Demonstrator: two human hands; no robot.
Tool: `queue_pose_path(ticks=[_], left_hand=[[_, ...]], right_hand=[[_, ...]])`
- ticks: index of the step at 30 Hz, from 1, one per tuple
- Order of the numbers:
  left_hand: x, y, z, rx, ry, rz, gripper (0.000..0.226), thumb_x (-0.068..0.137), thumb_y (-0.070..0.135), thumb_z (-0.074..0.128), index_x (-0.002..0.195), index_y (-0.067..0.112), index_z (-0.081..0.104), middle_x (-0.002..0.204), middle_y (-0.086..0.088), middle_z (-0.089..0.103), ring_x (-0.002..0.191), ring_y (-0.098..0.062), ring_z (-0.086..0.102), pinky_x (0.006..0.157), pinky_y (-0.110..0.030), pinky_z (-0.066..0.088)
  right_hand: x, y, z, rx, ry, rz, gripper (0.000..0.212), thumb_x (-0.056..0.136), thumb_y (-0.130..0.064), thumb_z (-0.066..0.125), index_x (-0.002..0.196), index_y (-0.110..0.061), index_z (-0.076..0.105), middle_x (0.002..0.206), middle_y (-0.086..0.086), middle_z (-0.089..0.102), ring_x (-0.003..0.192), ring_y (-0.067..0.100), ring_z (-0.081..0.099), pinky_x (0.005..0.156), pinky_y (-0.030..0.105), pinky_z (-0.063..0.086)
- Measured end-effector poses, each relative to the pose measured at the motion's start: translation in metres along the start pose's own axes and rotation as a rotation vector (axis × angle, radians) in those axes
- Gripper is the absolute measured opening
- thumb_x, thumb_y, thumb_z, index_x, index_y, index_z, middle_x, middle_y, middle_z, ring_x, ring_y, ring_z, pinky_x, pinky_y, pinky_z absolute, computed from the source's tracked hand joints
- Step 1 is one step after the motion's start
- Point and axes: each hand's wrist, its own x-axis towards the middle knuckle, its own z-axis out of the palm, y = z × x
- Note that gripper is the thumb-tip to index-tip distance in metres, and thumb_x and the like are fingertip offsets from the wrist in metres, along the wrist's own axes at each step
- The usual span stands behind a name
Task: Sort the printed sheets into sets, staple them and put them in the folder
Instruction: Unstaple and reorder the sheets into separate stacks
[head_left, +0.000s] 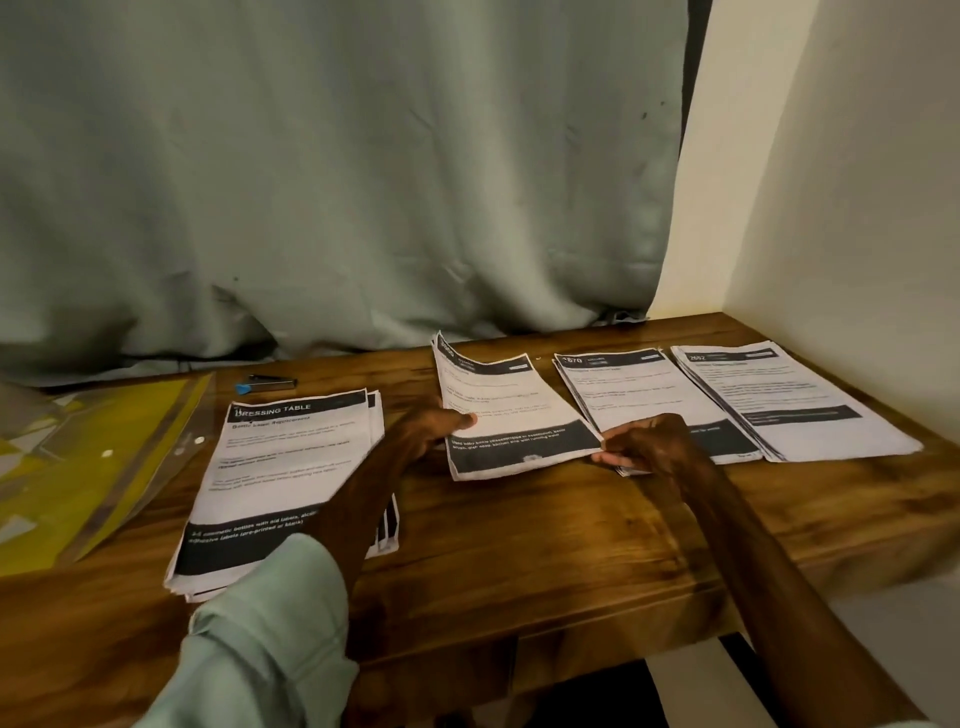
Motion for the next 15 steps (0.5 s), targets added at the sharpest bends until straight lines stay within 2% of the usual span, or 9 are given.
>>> queue_pose_path(ticks=[2,5,8,11,13,14,15], left_hand=[[0.003,0.0,0.003,0.058,0.014,0.003,0.047,0.091,0.011,0.074,0.135,0.007,0.058,0.14,-0.01,0.062,0.122,-0.031,0.064,0.097,-0.042,0.054],[0.007,-0.001,0.004,0.063,0.031,0.038,0.048,0.088,0.009,0.077,0.133,0.007,0.059,0.14,-0.01,0.063,0.123,-0.032,0.063,0.09,-0.04,0.056],[0.012,-0.003,-0.001,0.074,0.022,0.107,0.053,0.084,0.007,0.081,0.133,0.009,0.06,0.138,-0.01,0.064,0.12,-0.033,0.065,0.098,-0.05,0.056],[0.012,-0.008,-0.008,0.15,0.065,0.212,0.053,0.085,0.004,0.079,0.134,0.008,0.061,0.137,-0.009,0.065,0.119,-0.032,0.066,0.095,-0.051,0.058],[0.009,-0.009,-0.01,0.244,0.124,0.275,0.05,0.086,0.006,0.078,0.133,0.007,0.061,0.137,-0.011,0.064,0.12,-0.033,0.065,0.097,-0.051,0.057],[0.007,-0.01,-0.011,0.276,0.136,0.275,0.047,0.088,0.006,0.077,0.132,0.005,0.061,0.136,-0.013,0.064,0.119,-0.034,0.065,0.098,-0.051,0.056],[0.005,-0.009,-0.012,0.301,0.142,0.264,0.042,0.089,0.006,0.075,0.129,0.002,0.061,0.133,-0.016,0.065,0.117,-0.034,0.066,0.097,-0.051,0.056]], right_hand=[[0.002,0.004,0.001,-0.047,0.025,-0.002,0.012,0.086,0.007,0.07,0.098,0.012,0.069,0.099,0.03,0.073,0.082,0.034,0.076,0.077,0.032,0.063],[-0.004,0.008,0.006,-0.177,0.13,-0.059,0.006,0.085,0.005,0.073,0.088,0.01,0.071,0.085,0.024,0.072,0.071,0.026,0.072,0.059,0.02,0.059],[0.0,0.016,0.006,-0.291,0.165,-0.185,0.007,0.083,-0.002,0.078,0.081,0.003,0.074,0.079,0.016,0.075,0.073,0.024,0.074,0.071,0.024,0.061],[0.0,0.016,0.009,-0.385,0.202,-0.24,0.011,0.082,-0.007,0.08,0.074,-0.003,0.074,0.071,0.008,0.073,0.07,0.022,0.074,0.07,0.024,0.059],[-0.002,0.013,0.012,-0.462,0.238,-0.271,0.012,0.08,-0.008,0.082,0.072,-0.007,0.073,0.066,0.002,0.071,0.061,0.011,0.07,0.061,0.017,0.054],[-0.005,0.011,0.014,-0.484,0.243,-0.291,0.011,0.079,-0.007,0.083,0.073,-0.008,0.074,0.065,0.0,0.07,0.057,0.007,0.068,0.057,0.013,0.052],[-0.007,0.01,0.016,-0.503,0.242,-0.315,0.009,0.078,-0.007,0.084,0.075,-0.007,0.076,0.067,0.0,0.072,0.058,0.007,0.069,0.06,0.015,0.054]])
